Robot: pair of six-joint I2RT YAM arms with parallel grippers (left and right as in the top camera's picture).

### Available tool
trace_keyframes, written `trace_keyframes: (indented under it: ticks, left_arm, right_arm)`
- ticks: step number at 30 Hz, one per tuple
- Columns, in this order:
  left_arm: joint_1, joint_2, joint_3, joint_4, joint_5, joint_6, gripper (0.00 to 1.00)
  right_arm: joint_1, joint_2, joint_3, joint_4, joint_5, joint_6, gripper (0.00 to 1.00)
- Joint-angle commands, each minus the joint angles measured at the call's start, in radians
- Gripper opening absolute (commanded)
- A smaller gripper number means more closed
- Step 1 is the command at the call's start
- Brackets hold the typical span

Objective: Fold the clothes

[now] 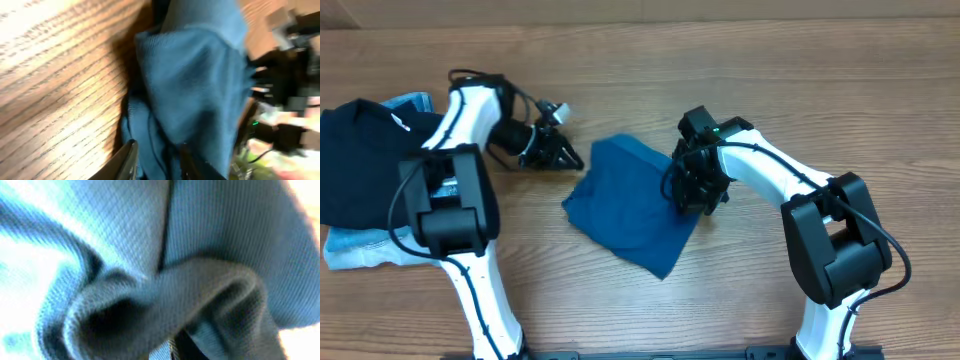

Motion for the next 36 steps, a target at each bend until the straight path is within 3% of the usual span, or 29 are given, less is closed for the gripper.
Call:
trace_keyframes:
  ticks: [1, 11, 14, 17, 22, 28, 30, 36]
  left_arm:
    - [0.034, -0.008, 0.022, -0.02, 0.135, 0.023, 0.34]
    - [0.033, -0.008, 0.022, -0.079, 0.137, 0.054, 0.35]
    - [0.033, -0.008, 0.022, -0.21, 0.2, 0.18, 0.38]
    - [0.033, -0.008, 0.021, -0.212, 0.072, 0.172, 0.44]
    - [0.016, -0.008, 0.019, -0.097, -0.106, -0.001, 0.54]
    - [-0.087, -0.008, 0.019, -0.078, 0.027, 0.178, 0.75]
    - [-0.103, -0.008, 0.019, -0.078, -0.016, 0.165, 0.81]
    - [-0.161, -0.008, 0.011, -0.015, -0.304, -0.069, 0.89]
  right_arm:
    - [-0.003, 0.01, -0.003, 0.071, 0.082, -0.009, 0.17]
    - [-0.003, 0.042, -0.003, 0.386, 0.168, -0.017, 0.21]
    - [-0.004, 0.042, -0.003, 0.361, 0.184, -0.041, 0.22]
    - [-0.004, 0.042, -0.003, 0.343, 0.19, -0.04, 0.22]
    - [-0.004, 0.042, -0.003, 0.326, 0.19, -0.04, 0.23]
    - [-0.005, 0.042, -0.003, 0.318, 0.19, -0.04, 0.24]
    - [-0.007, 0.042, -0.003, 0.317, 0.19, -0.04, 0.24]
    - [-0.009, 0.042, -0.003, 0.311, 0.19, -0.04, 0.25]
